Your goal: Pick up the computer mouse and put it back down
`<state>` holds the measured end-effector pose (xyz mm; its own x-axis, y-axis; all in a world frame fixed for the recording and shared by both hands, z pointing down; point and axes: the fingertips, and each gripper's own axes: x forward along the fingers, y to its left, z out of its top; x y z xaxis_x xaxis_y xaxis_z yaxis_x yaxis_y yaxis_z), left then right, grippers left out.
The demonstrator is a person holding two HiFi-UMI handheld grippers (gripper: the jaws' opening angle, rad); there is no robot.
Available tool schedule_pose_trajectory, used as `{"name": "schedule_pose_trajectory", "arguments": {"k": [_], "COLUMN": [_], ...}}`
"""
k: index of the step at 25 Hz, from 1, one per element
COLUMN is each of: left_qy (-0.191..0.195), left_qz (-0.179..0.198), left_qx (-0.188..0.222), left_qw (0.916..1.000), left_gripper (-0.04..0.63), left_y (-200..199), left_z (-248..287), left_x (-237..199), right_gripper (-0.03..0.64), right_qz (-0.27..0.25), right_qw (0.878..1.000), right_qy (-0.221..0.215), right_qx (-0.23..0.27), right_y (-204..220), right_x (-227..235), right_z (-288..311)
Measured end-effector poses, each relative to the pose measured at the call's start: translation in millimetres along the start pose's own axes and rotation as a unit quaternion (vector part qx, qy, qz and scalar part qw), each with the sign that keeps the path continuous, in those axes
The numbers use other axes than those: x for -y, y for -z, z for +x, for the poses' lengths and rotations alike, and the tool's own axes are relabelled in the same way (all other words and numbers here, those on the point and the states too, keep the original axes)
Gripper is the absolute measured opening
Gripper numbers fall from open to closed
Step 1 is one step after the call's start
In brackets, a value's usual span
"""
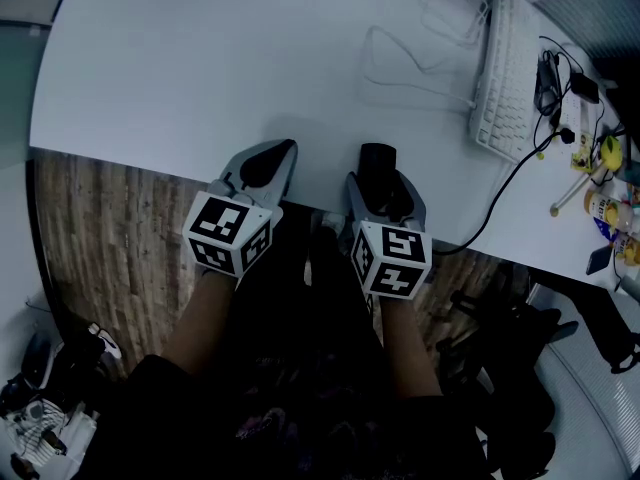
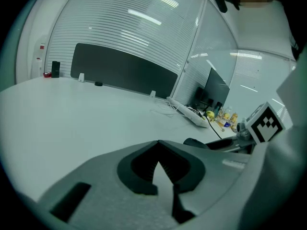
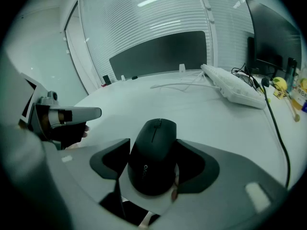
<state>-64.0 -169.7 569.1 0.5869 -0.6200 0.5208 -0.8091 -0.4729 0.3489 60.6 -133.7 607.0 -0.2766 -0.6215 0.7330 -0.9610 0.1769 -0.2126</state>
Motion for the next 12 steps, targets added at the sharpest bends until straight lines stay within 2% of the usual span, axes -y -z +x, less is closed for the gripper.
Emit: {"name": "schedule_pose_trajectory", "arguments": {"k": [12], "left_qy": [0.007], "left_qz": [0.0], "left_qx": [-0.003], "left_qw": [1.0], "left_gripper": [0.002], "left_y": [-0.4], "left_z": [1.4], "left_x": [-0.5], "right_gripper": [0.31], "right_qz": [0.0], "right_qw": [1.0], "right_qy": [0.006], "right_qx": [-0.001], "right_y": [-2.0], "right_x": [-1.3], "right_z": [3.1]}}
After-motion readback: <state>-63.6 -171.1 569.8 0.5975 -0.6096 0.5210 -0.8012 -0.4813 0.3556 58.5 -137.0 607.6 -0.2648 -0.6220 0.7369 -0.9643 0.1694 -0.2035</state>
